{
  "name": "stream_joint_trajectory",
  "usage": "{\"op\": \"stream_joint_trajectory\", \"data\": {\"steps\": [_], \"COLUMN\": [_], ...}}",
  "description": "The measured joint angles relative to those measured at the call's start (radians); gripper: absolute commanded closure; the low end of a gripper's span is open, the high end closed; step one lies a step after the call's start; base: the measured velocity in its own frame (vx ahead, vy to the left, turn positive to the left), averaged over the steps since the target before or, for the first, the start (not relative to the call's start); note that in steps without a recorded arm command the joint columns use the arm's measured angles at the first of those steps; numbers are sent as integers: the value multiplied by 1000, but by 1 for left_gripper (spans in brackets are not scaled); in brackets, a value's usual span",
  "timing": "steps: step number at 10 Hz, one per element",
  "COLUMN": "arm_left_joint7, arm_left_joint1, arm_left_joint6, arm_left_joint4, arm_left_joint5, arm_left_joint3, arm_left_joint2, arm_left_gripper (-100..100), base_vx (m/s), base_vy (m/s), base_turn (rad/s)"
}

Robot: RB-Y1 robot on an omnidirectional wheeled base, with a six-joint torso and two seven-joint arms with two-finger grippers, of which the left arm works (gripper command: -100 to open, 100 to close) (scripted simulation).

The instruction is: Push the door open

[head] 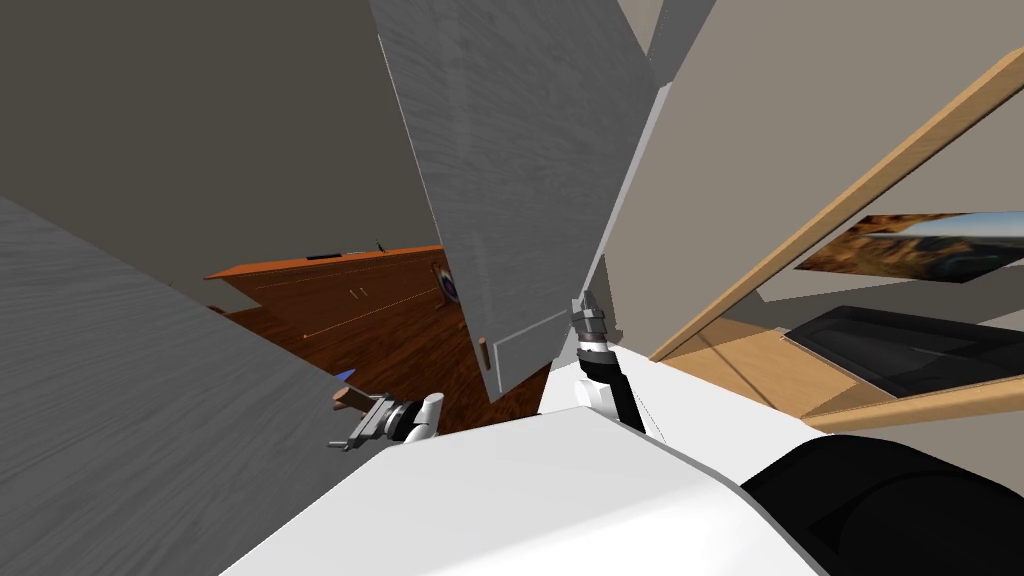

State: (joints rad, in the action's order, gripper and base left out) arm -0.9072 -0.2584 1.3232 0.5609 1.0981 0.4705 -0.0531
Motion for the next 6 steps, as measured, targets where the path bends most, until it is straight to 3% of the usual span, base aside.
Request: {"op": "stream_joint_trajectory", "data": {"steps": [5, 6], "arm_left_joint7": [-2, 5], "arm_left_joint1": [-3, 11], "arm_left_joint6": [17, 17], "arm_left_joint4": [-6, 19], "arm_left_joint5": [11, 17], "arm_left_joint3": [11, 16], "arm_left_joint2": [0, 8], "arm_left_gripper": [100, 100], "base_vx": [6, 16], "base_vy": [28, 43], "base_turn": [-42, -27]}}
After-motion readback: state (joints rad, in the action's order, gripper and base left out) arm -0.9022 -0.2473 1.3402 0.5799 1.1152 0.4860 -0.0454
